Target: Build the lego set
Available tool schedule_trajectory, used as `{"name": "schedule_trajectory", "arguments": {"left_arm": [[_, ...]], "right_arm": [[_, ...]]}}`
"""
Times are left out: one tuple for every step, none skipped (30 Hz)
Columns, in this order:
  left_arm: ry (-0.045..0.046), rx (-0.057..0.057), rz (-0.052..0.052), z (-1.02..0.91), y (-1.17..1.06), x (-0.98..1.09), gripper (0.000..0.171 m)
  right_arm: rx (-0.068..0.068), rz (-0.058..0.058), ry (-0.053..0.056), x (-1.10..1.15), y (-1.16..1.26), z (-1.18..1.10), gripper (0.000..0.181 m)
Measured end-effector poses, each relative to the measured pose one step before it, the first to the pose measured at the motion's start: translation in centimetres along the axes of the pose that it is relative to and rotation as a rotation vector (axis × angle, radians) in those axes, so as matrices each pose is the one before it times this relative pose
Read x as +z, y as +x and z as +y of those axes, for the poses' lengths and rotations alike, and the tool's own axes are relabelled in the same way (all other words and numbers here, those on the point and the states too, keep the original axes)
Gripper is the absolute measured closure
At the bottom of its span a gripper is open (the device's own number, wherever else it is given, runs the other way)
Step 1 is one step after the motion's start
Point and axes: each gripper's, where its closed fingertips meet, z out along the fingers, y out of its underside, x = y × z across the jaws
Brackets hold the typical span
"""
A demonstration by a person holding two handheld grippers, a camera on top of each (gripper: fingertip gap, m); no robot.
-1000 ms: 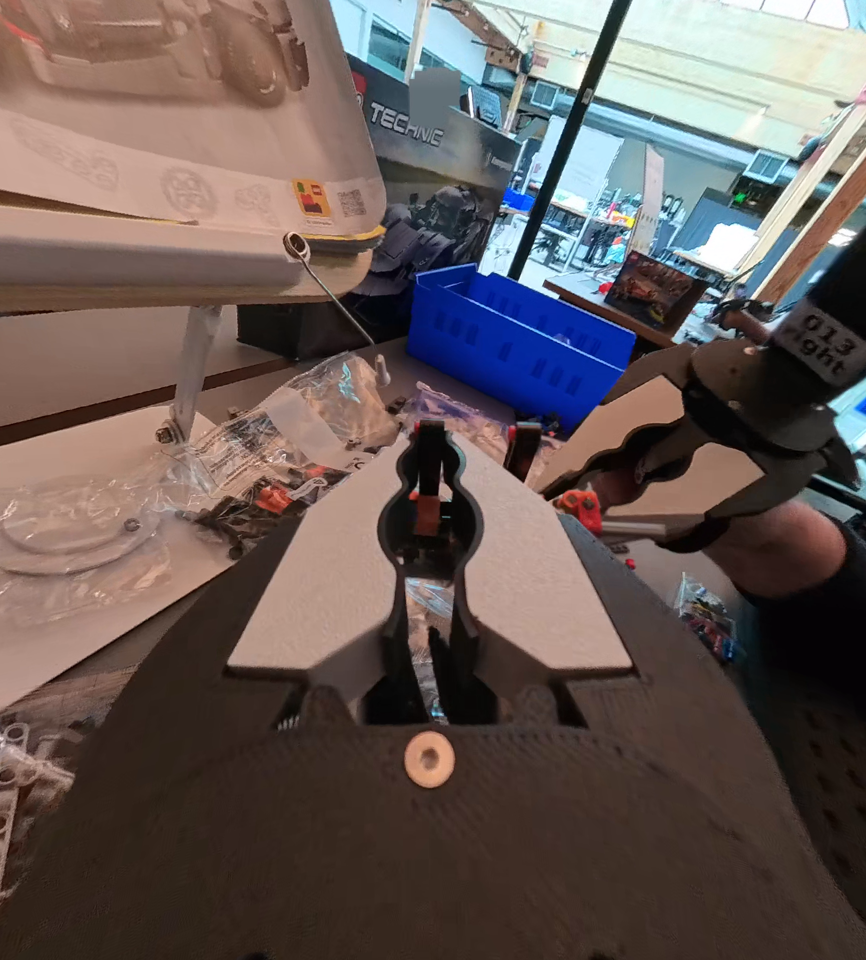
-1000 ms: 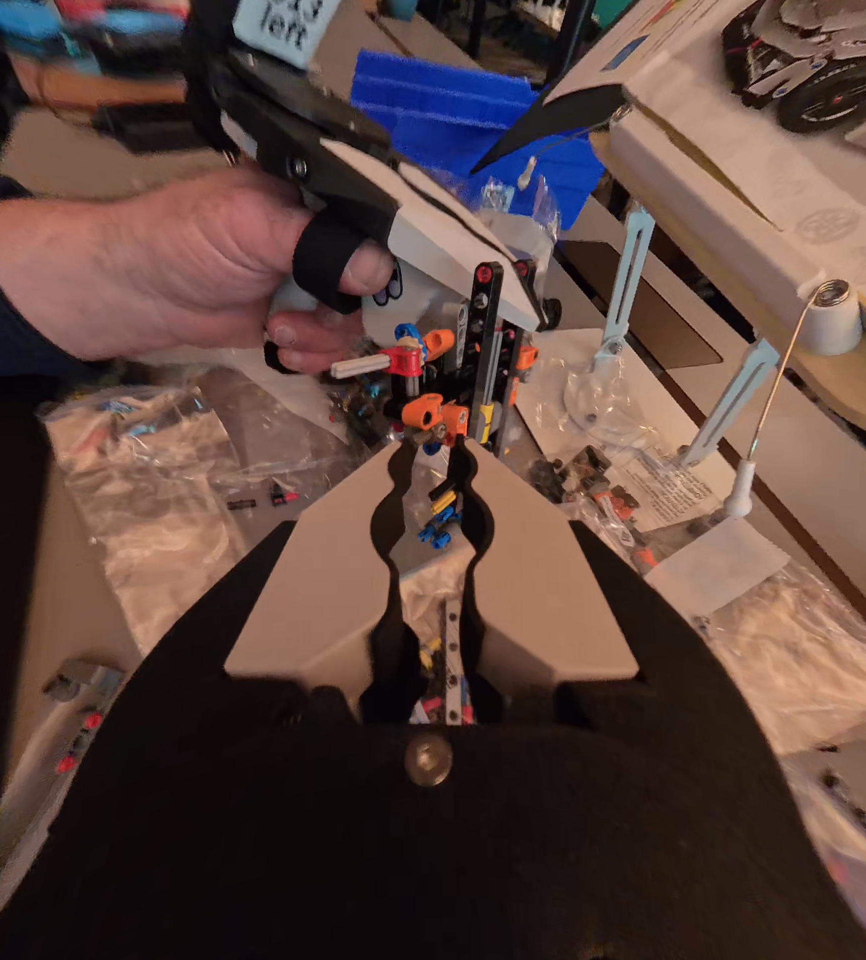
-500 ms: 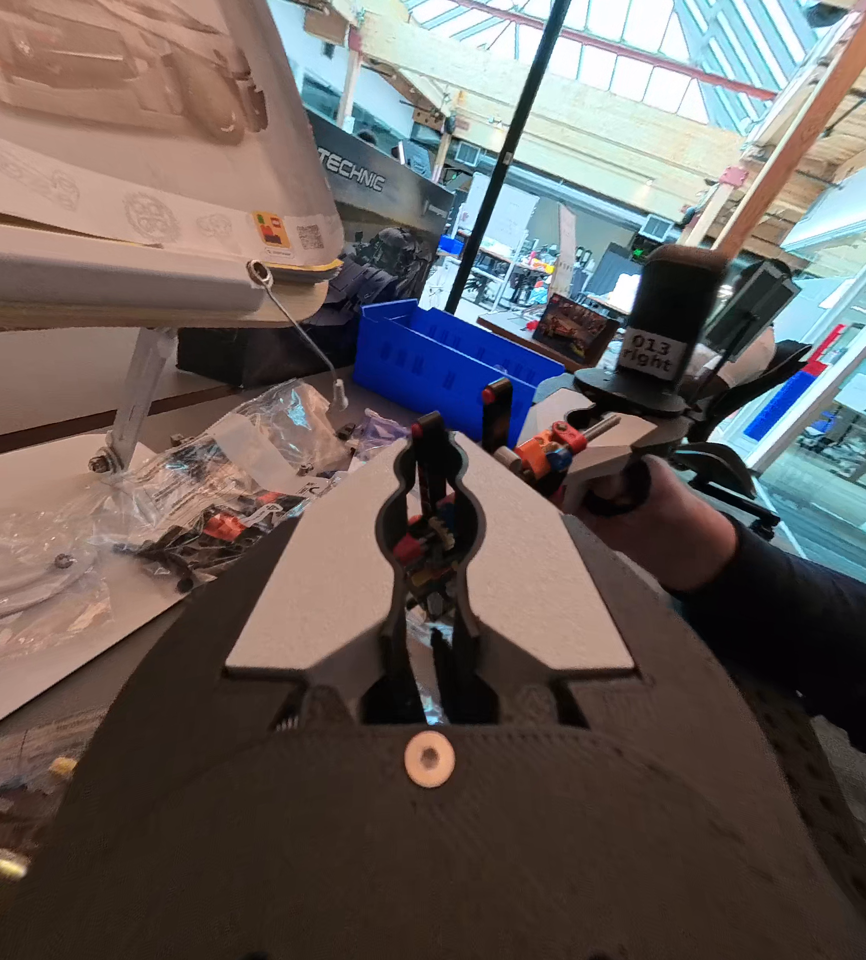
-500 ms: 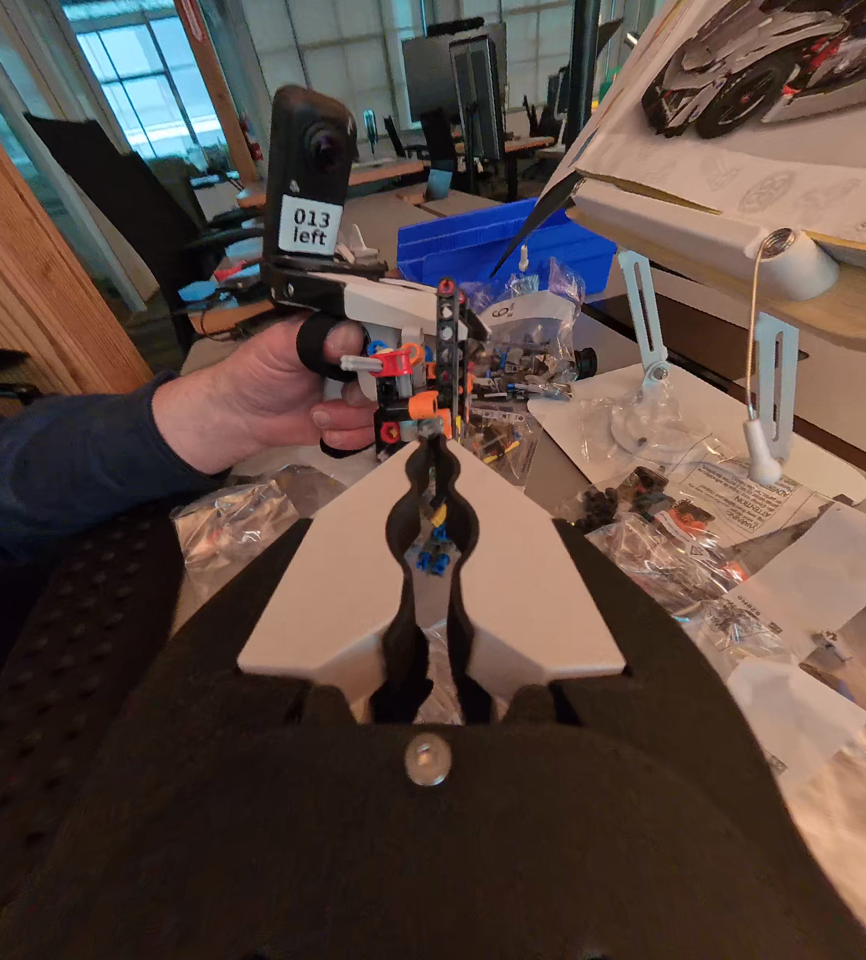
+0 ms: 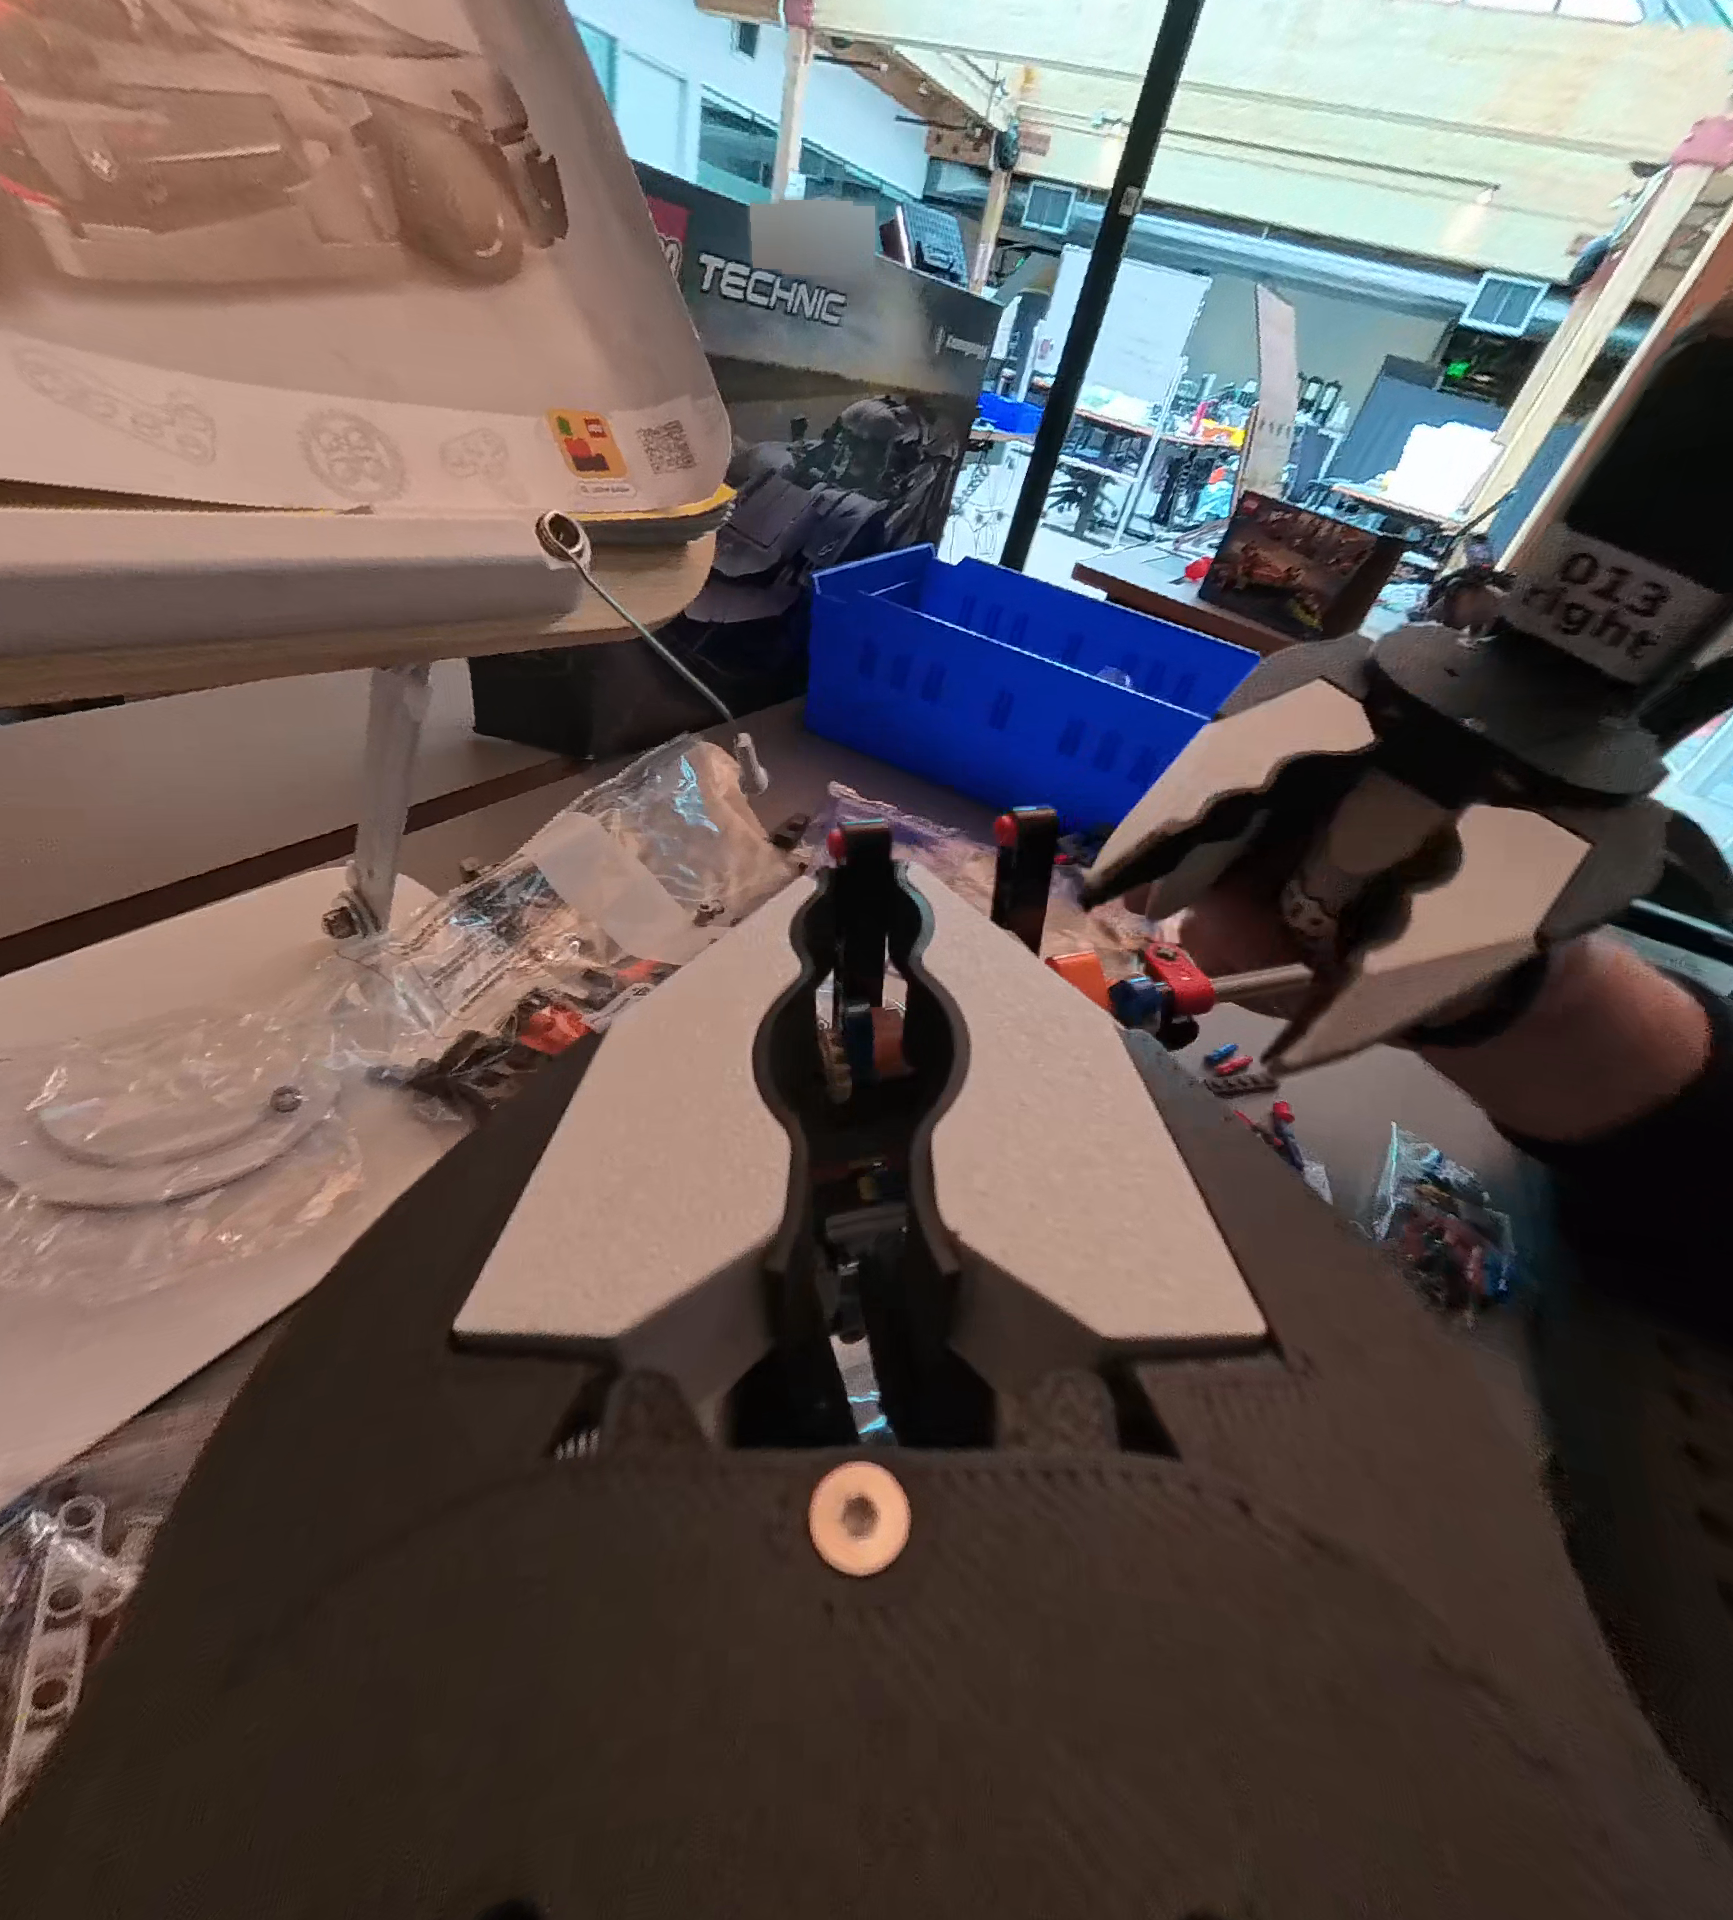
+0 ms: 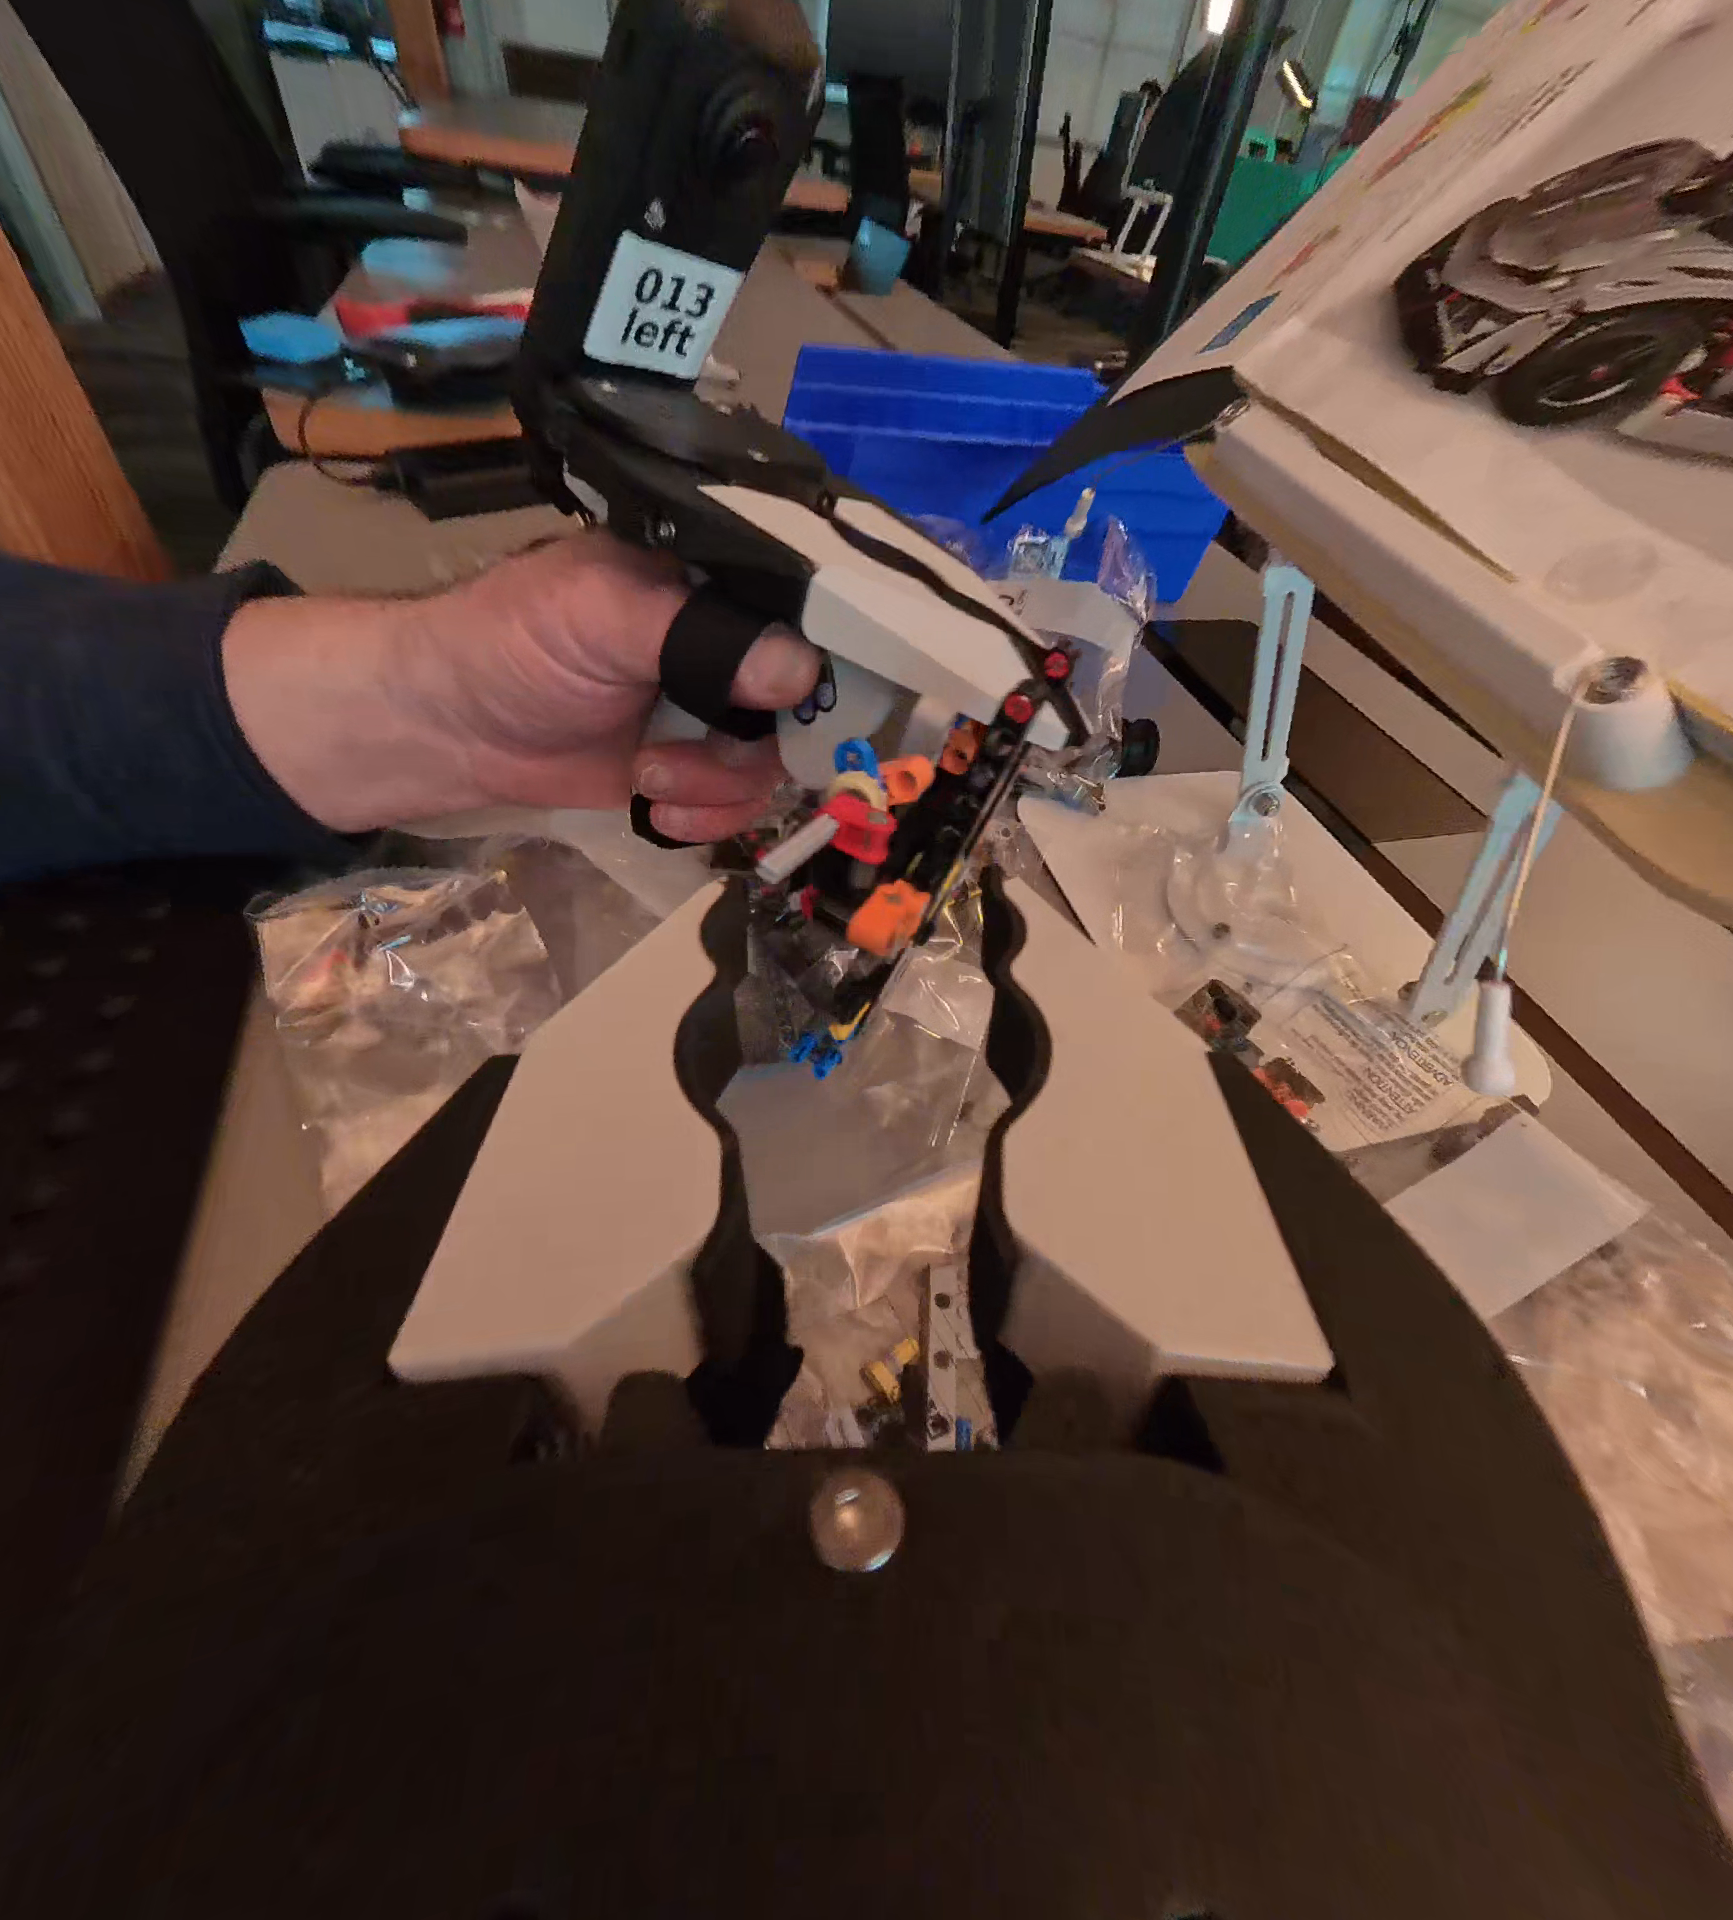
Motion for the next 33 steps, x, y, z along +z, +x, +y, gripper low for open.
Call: {"name": "schedule_trajectory", "arguments": {"left_arm": [[0.00037,0.0032,-0.0088,-0.003,-0.015,0.061,0.163],[0.00301,0.0024,-0.0067,-0.031,0.001,0.044,0.163],[-0.00221,0.0070,-0.0049,0.018,0.058,0.075,0.162],[-0.00580,0.0123,-0.0107,0.065,0.008,0.092,0.162],[-0.00256,0.0135,-0.0128,0.024,-0.008,0.067,0.163],[-0.00538,0.0137,-0.0055,0.052,0.065,0.072,0.163],[-0.00894,0.0112,-0.0052,0.116,0.035,0.085,0.162],[-0.00154,0.0051,-0.0075,0.028,-0.064,0.026,0.163],[-0.00035,0.0008,-0.0036,0.022,-0.062,0.013,0.162],[-0.00348,0.0011,0.0001,0.081,-0.024,0.021,0.162],[-0.00227,0.0025,-0.0035,0.059,-0.050,0.022,0.162],[-0.00006,0.0001,-0.0032,0.020,-0.038,0.019,0.162],[-0.00138,0.0007,-0.0013,0.030,-0.005,0.004,0.162],[-0.00030,0.0025,0.0006,0.024,-0.017,-0.008,0.162],[-0.00011,-0.0007,0.0040,-0.007,-0.039,-0.036,0.162],[-0.00281,-0.0021,0.0084,0.029,0.000,-0.073,0.162],[0.00011,-0.0029,0.0114,-0.009,0.043,-0.085,0.163],[0.00192,-0.0035,0.0107,-0.031,0.083,-0.052,0.163],[-0.00640,0.0044,0.0068,0.073,0.053,-0.007,0.163],[-0.01056,0.0100,0.0043,0.132,0.032,0.003,0.163],[-0.00486,0.0052,0.0060,0.083,0.036,-0.005,0.162],[-0.00337,-0.0047,0.0111,0.049,0.058,-0.014,0.162],[-0.00339,-0.0023,0.0115,0.015,0.078,-0.034,0.163],[-0.00138,0.0063,0.0063,-0.030,0.097,-0.040,0.163],[-0.00174,0.0013,0.0059,-0.028,0.122,-0.029,0.163],[0.00246,-0.0074,0.0105,-0.048,0.125,-0.029,0.162],[0.00150,-0.0068,0.0112,0.016,0.066,-0.035,0.162],[-0.00716,-0.0028,0.0098,0.147,0.017,0.036,0.162],[-0.00471,-0.0070,0.0087,0.101,0.019,0.045,0.162],[0.00128,-0.0087,0.0084,0.026,0.050,0.044,0.162],[-0.00835,-0.0058,0.0093,0.156,0.030,0.055,0.162],[-0.01574,-0.0139,0.0200,0.303,0.033,0.041,0.162],[0.00363,-0.0138,0.0218,0.080,0.025,-0.048,0.162]], "right_arm": [[-0.0158,0.0110,-0.0115,0.356,-0.173,0.014,0.138],[-0.0078,0.0225,-0.0078,0.324,0.035,0.010,0.140],[0.0062,0.0158,-0.0056,0.313,0.028,0.034,0.141],[0.0172,0.0144,-0.0068,0.271,0.115,0.141,0.144],[0.0177,0.0100,-0.0086,0.191,0.135,0.205,0.151],[0.0065,0.0008,0.0097,0.047,-0.001,-0.042,0.159],[0.0059,0.0012,0.0114,-0.044,0.039,-0.098,0.164],[0.0144,0.0081,-0.0036,-0.034,0.229,0.078,0.165],[0.0129,0.0106,-0.0080,-0.056,0.305,0.148,0.166],[0.0084,0.0097,-0.0040,-0.090,0.269,0.091,0.167],[0.0107,0.0070,0.0013,-0.101,0.221,-0.002,0.168],[0.0118,-0.0008,0.0034,-0.052,0.124,0.000,0.168],[0.0063,-0.0059,0.0028,-0.006,-0.004,0.038,0.168],[0.0054,-0.0031,0.0032,-0.007,0.020,0.020,0.168],[0.0030,-0.0038,0.0004,-0.009,0.002,0.012,0.169],[0.0050,-0.0097,-0.0003,-0.040,-0.061,-0.012,0.169],[0.0082,-0.0102,0.0041,-0.086,-0.052,-0.084,0.169],[0.0082,-0.0072,0.0042,-0.102,-0.025,-0.073,0.169],[0.0042,-0.0074,-0.0035,-0.077,-0.017,0.053,0.169],[0.0015,-0.0064,-0.0032,-0.077,0.020,0.081,0.169],[0.0047,-0.0062,0.0003,-0.105,0.072,0.047,0.169],[0.0075,-0.0118,0.0044,-0.119,-0.007,-0.023,0.169],[0.0025,-0.0098,0.0016,-0.125,-0.027,-0.040,0.169],[-0.0069,-0.0027,-0.0006,-0.149,-0.007,-0.037,0.169],[-0.0057,-0.0047,-0.0003,-0.116,-0.082,-0.070,0.169],[-0.0019,-0.0089,0.0043,-0.095,-0.137,-0.101,0.169],[-0.0036,-0.0041,-0.0015,-0.067,-0.029,0.014,0.169],[-0.0065,-0.0003,-0.0080,-0.055,0.051,0.101,0.169],[-0.0090,-0.0017,-0.0040,-0.029,-0.036,0.055,0.169],[-0.0015,-0.0040,0.0026,0.024,-0.055,0.004,0.169],[0.0124,-0.0092,0.0020,0.087,-0.037,0.120,0.169],[0.0119,-0.0112,0.0020,0.096,-0.038,0.167,0.169],[0.0088,-0.0059,0.0057,0.097,0.002,0.078,0.169]]}}
